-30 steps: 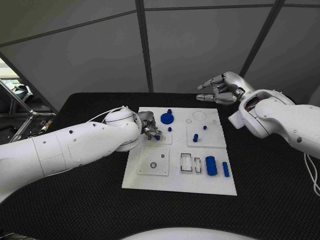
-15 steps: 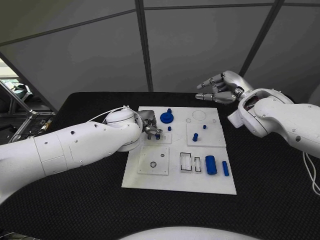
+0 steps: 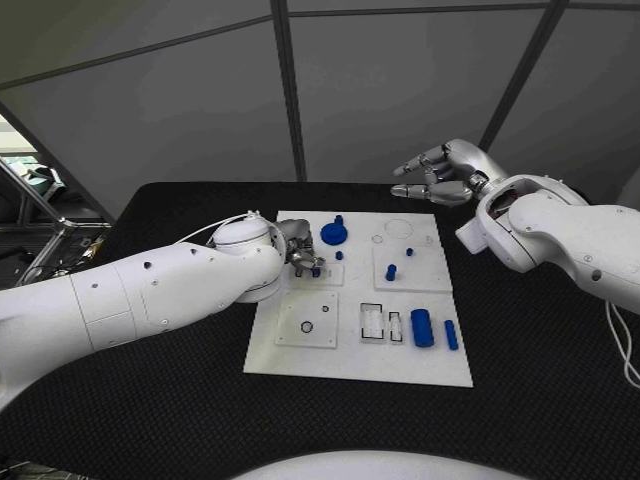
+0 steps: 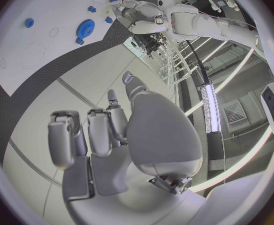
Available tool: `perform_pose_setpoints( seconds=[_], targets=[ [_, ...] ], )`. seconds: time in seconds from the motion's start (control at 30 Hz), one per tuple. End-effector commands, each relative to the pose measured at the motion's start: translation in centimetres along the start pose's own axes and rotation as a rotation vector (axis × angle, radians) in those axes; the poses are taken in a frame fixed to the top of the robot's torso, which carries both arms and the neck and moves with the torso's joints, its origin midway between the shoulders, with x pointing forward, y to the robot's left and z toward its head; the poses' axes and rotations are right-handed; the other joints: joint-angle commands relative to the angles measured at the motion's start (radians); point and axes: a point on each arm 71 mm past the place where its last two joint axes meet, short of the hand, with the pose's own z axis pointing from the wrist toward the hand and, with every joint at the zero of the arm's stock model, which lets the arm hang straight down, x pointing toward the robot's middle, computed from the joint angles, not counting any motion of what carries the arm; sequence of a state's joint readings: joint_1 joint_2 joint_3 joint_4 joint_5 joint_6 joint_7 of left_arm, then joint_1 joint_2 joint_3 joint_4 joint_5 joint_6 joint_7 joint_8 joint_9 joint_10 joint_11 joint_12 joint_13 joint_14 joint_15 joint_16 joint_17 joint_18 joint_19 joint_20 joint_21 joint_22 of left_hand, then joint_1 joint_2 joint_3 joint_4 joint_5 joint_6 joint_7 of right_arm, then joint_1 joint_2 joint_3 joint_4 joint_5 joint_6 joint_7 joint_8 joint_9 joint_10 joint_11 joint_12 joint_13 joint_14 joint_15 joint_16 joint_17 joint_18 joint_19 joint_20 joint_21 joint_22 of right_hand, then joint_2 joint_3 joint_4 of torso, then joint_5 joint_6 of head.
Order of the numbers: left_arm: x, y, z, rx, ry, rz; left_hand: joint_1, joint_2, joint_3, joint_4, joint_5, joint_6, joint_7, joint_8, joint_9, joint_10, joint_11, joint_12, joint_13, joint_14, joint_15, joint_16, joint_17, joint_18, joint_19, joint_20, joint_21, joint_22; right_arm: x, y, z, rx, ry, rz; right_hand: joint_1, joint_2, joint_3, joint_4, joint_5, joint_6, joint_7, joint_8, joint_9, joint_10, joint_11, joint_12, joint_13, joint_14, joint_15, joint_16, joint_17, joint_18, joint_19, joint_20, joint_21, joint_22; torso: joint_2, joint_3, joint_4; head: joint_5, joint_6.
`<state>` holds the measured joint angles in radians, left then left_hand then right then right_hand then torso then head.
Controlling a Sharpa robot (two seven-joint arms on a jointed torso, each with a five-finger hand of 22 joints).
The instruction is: Assemble the parts on the task board
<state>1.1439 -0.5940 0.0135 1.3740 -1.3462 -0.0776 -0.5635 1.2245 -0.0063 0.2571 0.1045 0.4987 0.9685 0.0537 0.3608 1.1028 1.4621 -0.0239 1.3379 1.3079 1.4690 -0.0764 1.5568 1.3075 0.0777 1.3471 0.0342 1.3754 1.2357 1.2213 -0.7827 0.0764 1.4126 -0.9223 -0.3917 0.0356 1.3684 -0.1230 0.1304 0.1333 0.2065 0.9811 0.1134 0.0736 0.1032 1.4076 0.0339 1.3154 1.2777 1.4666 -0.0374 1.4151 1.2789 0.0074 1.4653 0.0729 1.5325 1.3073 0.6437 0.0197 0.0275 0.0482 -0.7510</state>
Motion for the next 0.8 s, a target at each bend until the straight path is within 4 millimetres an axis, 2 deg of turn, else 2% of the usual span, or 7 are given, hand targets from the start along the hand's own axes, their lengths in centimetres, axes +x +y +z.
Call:
perform_pose_setpoints(
  seconds=[0.03,0.8],
  targets=[
    [0.30,0.31,-0.01,-0.012,0.017,0.018,0.001,0.013,0.179,-0.175,0.005,0.002,-0.006,0.002,-0.001,0.005,0.000,0.005,0.131,0.098,-0.005,0.004,0.252,-0.001,0.007,-0.001,0.004,0.001,0.01,0.17,0.07,-0.010,0.009,0.002,-0.006,0.000,0.001,-0.006,-0.001,0.006,0.002,-0.006,0.001,-0.003,-0.003,-0.004,0.000,0.042,-0.007,-0.005,0.001,0.009,0.065,-0.005,-0.003,0.200,0.000,0.0002,-0.0001,0.001,-0.004],
    [0.51,0.30,-0.15,-0.013,0.040,0.032,-0.002,0.012,0.181,-0.176,0.005,0.002,-0.006,0.002,0.001,0.004,0.000,0.002,0.130,0.098,-0.005,0.004,0.252,0.000,0.005,-0.002,0.002,-0.002,0.06,0.09,0.16,-0.007,0.014,0.003,-0.010,0.002,0.002,-0.007,-0.002,0.007,0.002,-0.006,0.001,-0.002,-0.003,-0.004,0.001,0.042,-0.007,-0.005,0.001,0.009,0.067,-0.005,-0.002,0.202,0.001,0.0006,0.0007,0.000,-0.006]
  ],
)
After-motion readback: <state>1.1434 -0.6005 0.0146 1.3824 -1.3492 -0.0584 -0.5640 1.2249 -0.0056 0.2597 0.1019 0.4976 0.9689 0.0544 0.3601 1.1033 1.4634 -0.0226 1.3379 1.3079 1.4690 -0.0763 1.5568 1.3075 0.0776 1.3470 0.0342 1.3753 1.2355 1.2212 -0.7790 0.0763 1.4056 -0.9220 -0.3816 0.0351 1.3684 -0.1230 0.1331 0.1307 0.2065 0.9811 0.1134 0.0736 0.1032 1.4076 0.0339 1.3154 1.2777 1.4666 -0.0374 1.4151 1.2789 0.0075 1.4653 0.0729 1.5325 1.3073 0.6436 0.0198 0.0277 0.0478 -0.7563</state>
